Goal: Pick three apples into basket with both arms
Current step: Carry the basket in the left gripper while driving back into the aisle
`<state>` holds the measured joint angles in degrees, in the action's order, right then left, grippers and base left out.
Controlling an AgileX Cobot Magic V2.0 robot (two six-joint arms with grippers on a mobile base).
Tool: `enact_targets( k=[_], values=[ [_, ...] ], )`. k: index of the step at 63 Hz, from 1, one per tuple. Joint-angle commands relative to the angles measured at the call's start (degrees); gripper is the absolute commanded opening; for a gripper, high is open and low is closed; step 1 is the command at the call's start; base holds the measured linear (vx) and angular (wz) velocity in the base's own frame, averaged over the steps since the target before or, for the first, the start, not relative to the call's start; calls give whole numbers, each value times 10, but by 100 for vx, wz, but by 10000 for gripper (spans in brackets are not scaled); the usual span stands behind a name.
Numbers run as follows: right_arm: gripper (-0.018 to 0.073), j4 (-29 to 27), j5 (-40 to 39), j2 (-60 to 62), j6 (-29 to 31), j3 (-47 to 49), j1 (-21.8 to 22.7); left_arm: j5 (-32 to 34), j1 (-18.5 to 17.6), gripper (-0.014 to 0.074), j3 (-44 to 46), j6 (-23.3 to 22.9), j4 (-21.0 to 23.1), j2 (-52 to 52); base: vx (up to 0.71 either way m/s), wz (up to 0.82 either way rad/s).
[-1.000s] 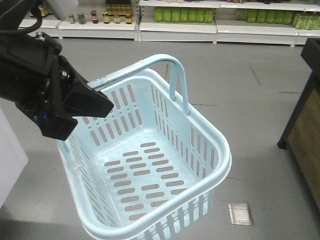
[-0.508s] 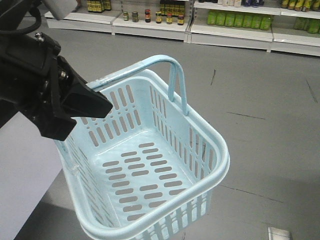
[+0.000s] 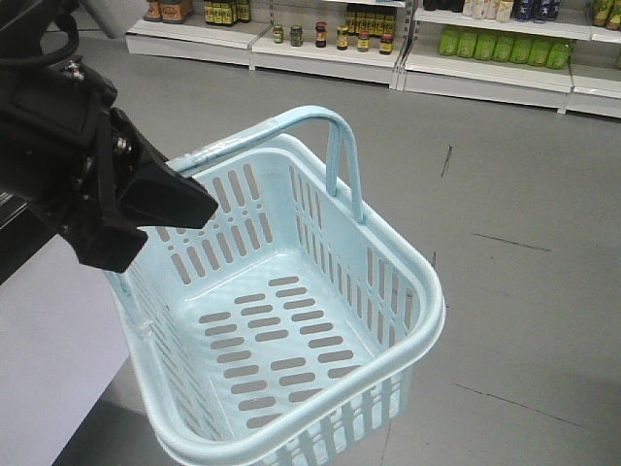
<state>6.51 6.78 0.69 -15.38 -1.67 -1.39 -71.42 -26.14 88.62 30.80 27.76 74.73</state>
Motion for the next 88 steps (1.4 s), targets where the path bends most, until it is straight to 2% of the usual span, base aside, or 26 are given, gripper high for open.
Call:
enact_targets(
  k=[1,88],
  values=[
    [-4,7,-39,7,0,-7,2,38,-2,-6,17,-3,28,-17,13,-3],
    [-4,7,-39,7,0,-7,2,39,-2,-6,17,-3,28,-17,23,-15]
  ],
)
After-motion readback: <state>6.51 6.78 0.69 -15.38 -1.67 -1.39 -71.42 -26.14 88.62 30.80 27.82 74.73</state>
